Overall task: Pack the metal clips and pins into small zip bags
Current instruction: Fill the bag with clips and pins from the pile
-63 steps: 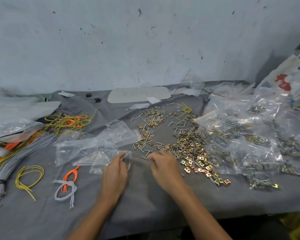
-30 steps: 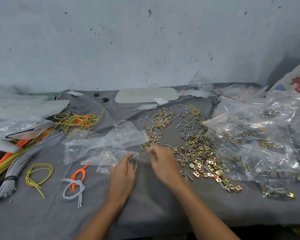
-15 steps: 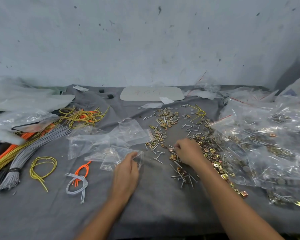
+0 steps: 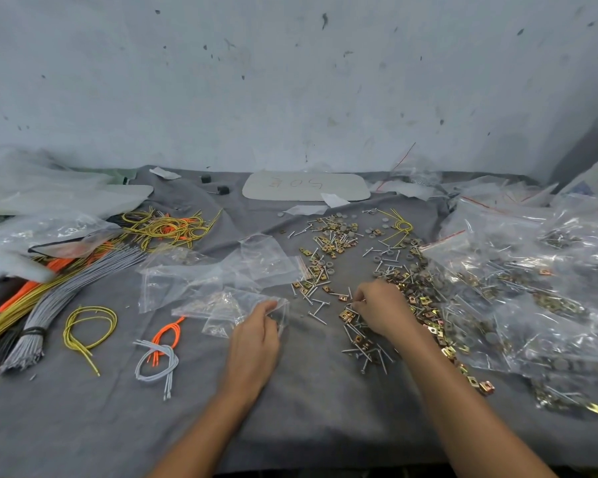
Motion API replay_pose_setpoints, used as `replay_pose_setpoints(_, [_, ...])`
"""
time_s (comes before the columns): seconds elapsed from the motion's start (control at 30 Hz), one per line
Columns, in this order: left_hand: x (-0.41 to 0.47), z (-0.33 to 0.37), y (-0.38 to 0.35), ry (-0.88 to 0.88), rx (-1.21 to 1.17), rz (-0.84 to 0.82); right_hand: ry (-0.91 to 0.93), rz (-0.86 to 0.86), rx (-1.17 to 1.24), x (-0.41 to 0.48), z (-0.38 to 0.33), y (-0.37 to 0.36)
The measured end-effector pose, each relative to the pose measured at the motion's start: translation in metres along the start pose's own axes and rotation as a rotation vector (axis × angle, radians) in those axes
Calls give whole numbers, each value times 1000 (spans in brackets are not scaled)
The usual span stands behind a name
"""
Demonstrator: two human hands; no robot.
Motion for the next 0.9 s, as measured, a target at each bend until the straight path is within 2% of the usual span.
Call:
replay_pose_setpoints(0.1, [-1, 1, 1, 10, 4, -1, 16, -20, -63, -6, -4, 4])
replay_pose_setpoints(0.2, [-2, 1, 1, 20, 12, -3, 7, 114, -35, -17, -10, 15])
replay_pose_setpoints(0.27, [-2, 2, 2, 20, 16, -3, 42, 202, 195, -30, -24, 19])
replay_pose_setpoints(0.33, [-2, 5, 3, 13, 23, -3, 109, 137, 450, -43, -48, 10])
replay_pose_setpoints(0.4, [-2, 5, 2, 11, 23, -6, 183, 69, 536, -53, -75, -4])
replay_pose_setpoints(0.53, [-3, 4, 3, 41, 10, -5, 205, 98, 515, -57, -103, -22])
replay_pose_setpoints(0.7, [-3, 9, 5, 25, 12, 11, 262, 294, 251, -56, -120, -20])
replay_pose_setpoints(0.77, [-3, 11, 6, 20, 7, 19, 301, 245, 232, -53, -121, -24])
replay_pose_setpoints(0.9, [-1, 5, 5, 47, -3, 20, 429, 9, 333, -45, -122, -29])
Point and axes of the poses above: each hand's wrist, its own x-axis towards the middle knuckle, its own y-axis out of the back of the hand, z = x × y, the point moved 6 cm from there along x, towards the middle knuckle, and after that the axes turned 4 degrees about -x, right-handed, at the moved point
